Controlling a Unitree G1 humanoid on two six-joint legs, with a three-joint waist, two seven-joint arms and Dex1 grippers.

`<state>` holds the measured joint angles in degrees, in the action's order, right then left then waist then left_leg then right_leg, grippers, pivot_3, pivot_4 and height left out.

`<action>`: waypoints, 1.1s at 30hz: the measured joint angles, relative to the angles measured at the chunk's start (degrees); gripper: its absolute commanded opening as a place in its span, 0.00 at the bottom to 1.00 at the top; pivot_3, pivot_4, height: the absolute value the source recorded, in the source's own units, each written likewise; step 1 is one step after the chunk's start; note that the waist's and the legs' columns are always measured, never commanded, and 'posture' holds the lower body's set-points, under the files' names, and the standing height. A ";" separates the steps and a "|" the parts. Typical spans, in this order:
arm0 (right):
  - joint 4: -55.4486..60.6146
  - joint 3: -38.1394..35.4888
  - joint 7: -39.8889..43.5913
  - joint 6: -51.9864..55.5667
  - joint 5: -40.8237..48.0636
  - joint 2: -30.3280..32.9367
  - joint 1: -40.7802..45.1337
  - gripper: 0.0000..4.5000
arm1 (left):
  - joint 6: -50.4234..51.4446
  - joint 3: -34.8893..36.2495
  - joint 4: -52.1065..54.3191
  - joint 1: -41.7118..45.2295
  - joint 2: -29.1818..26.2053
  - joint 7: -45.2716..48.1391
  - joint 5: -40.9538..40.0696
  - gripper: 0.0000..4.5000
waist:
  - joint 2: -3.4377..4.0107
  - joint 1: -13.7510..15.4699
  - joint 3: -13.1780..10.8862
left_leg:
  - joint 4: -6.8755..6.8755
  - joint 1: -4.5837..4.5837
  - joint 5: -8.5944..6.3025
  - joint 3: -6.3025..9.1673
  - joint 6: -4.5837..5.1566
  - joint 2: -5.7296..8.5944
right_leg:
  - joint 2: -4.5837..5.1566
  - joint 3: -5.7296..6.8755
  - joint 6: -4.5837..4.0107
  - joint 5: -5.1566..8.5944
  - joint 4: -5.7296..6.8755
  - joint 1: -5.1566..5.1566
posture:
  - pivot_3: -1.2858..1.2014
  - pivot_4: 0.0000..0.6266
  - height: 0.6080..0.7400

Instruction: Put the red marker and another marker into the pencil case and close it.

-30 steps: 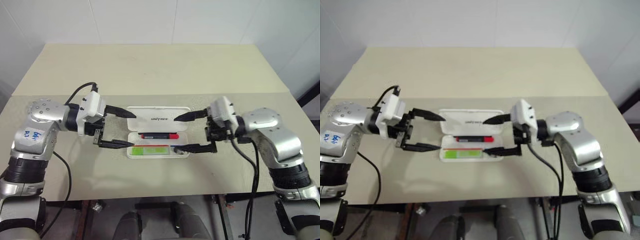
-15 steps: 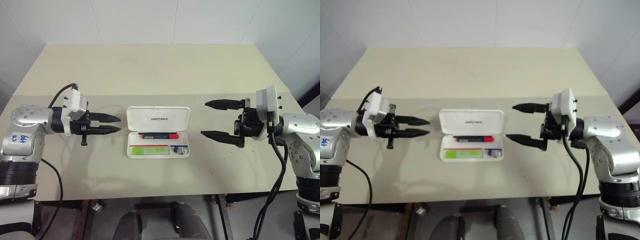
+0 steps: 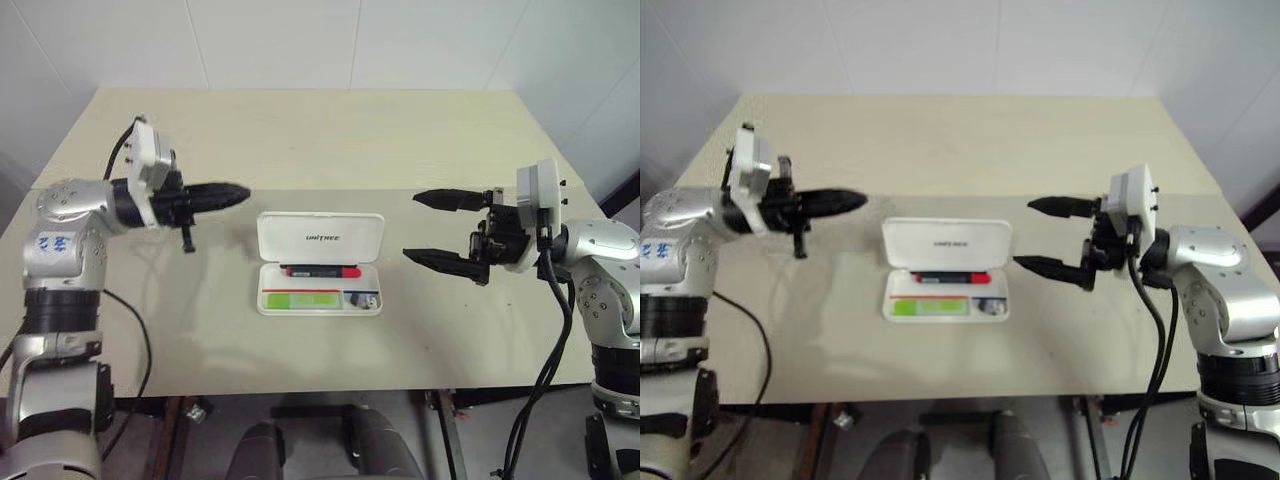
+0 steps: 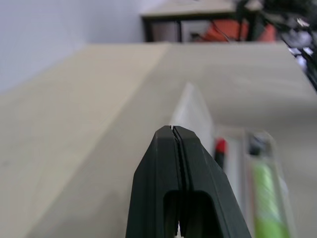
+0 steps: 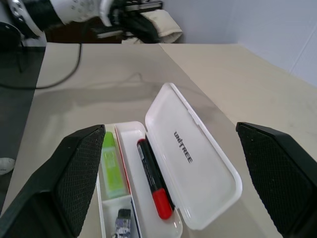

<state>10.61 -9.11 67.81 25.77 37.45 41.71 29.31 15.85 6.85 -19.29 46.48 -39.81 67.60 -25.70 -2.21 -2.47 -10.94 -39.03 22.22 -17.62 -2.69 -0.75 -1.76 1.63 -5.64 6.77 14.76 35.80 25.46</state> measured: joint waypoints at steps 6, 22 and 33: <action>1.94 0.05 -1.74 4.27 5.63 -2.30 0.24 1.00 | -1.65 -2.17 -6.90 0.56 3.61 -4.92 4.52 0.01 | 0.00 -0.43 0.00 | 0.06 0.01 0.00 0.01 0.00 -0.05 | -0.01 0.01 0.00 0.00 0.06 0.02 | 0.52 0.24 1.00; 4.95 1.68 -4.85 4.81 6.09 -2.63 0.38 1.00 | -3.07 -7.64 -6.43 -0.04 4.69 2.91 8.33 0.01 | 0.00 -0.10 0.00 | 0.08 0.09 -0.01 -0.01 -0.01 -0.04 | 0.04 0.01 0.03 -0.02 0.01 0.02 | 0.52 0.24 1.00; 6.01 2.64 -8.20 5.83 6.48 -4.78 0.85 1.00 | 7.49 -14.75 12.47 -11.13 0.85 11.85 4.77 0.01 | 0.01 -0.40 0.00 | 0.03 -0.03 -0.01 0.08 0.00 -0.02 | 0.03 -0.06 0.01 -0.01 -0.02 0.00 | 0.52 0.24 1.00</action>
<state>16.63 -6.46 59.61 31.59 43.93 36.93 30.15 23.34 -7.90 -6.82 35.35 -38.96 79.45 -20.93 -2.20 -2.87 -10.94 -39.00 22.19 -17.63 -2.62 -0.75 -1.78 1.66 -5.70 6.78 14.75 35.79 25.47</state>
